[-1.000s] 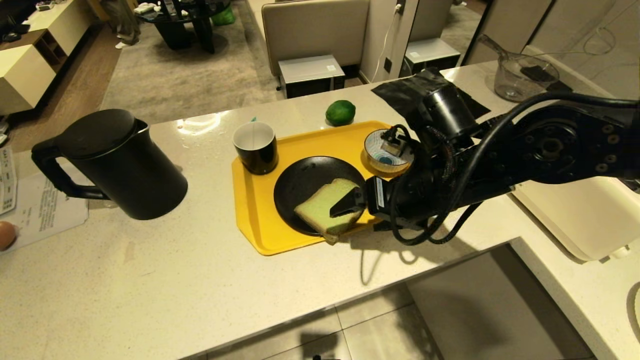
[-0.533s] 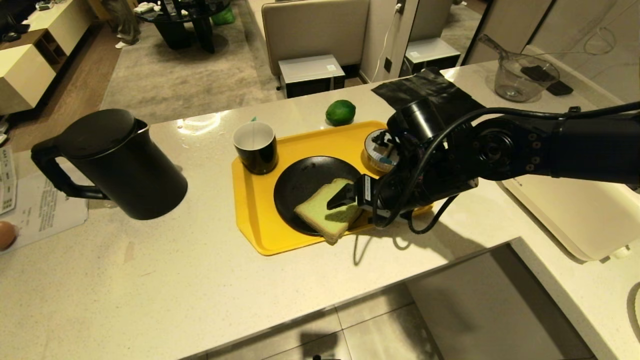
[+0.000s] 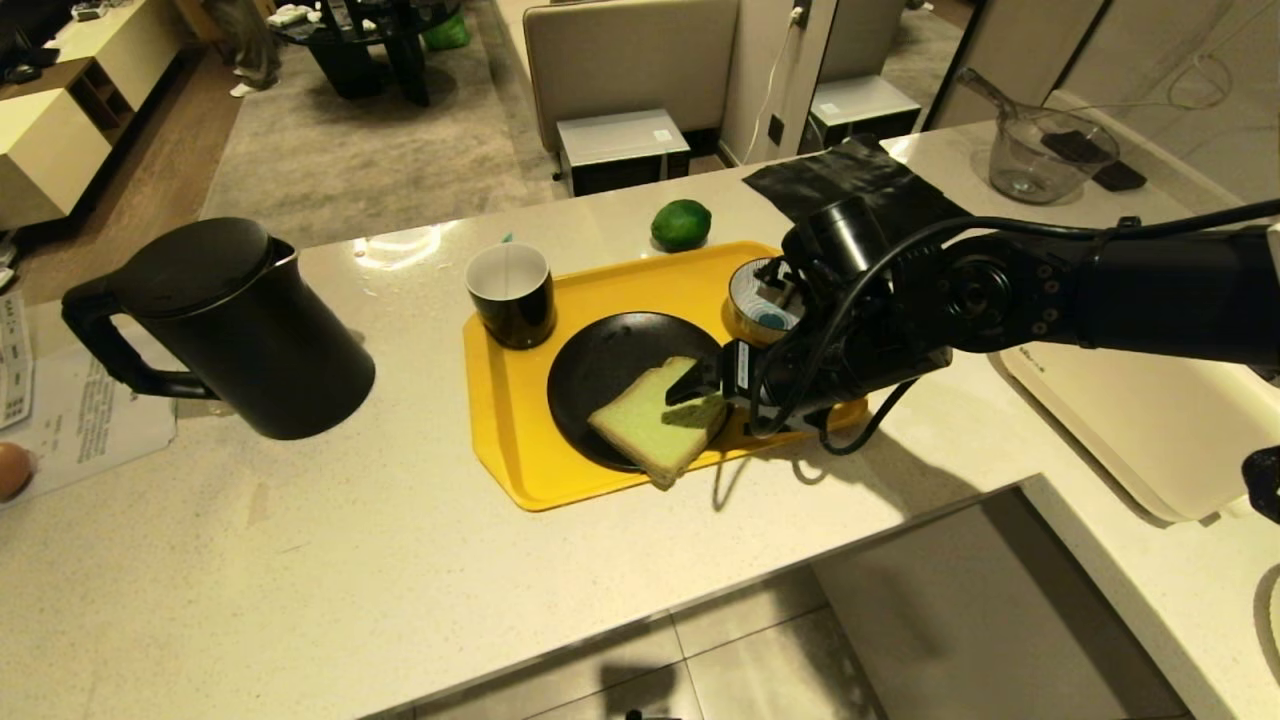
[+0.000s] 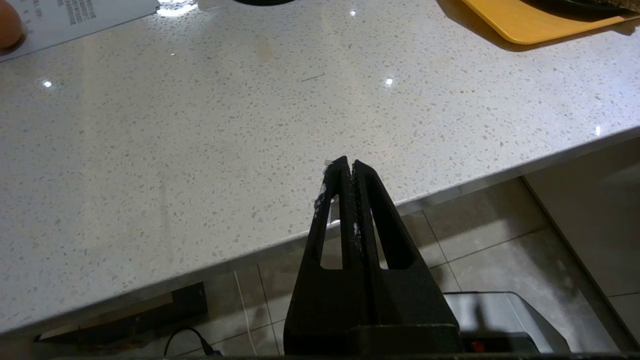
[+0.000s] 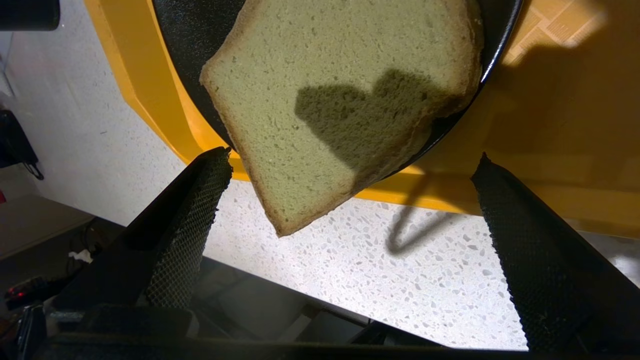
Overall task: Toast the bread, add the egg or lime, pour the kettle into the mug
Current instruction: Pick up the bread slice
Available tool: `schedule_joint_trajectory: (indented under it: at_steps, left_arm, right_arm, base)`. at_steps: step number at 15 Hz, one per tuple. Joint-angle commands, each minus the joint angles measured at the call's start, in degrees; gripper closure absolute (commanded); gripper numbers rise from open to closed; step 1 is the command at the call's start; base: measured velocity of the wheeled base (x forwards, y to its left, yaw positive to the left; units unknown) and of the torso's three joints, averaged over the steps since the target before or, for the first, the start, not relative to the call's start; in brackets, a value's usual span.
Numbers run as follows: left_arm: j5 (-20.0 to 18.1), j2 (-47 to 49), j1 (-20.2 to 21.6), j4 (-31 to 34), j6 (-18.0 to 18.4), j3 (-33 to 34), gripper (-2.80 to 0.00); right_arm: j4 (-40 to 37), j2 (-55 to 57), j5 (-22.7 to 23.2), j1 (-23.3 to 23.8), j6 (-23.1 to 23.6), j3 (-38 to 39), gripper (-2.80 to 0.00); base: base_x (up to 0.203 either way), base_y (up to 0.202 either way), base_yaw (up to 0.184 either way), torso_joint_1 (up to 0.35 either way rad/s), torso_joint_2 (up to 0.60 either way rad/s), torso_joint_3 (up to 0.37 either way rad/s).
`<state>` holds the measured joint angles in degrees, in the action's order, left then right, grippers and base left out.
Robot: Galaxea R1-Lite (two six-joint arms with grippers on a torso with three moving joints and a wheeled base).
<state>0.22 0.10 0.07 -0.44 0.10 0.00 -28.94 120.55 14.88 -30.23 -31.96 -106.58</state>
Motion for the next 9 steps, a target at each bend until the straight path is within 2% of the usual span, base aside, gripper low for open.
schedule_joint_trajectory:
  at_steps: [1, 9]
  left_arm:
    - [0.0, 0.0, 0.0, 0.0, 0.0, 0.0, 0.0]
    - [0.0, 0.0, 0.0, 0.0, 0.0, 0.0, 0.0]
  right_arm:
    - [-0.2, 0.2, 0.1, 0.0, -0.1, 0.0, -2.8]
    - [-0.2, 0.5, 0.1, -0.3, 0.0, 0.1, -2.8]
  base:
    - [0.0, 0.0, 0.0, 0.0, 0.0, 0.0]
    - [0.0, 0.0, 0.0, 0.0, 0.0, 0.0]
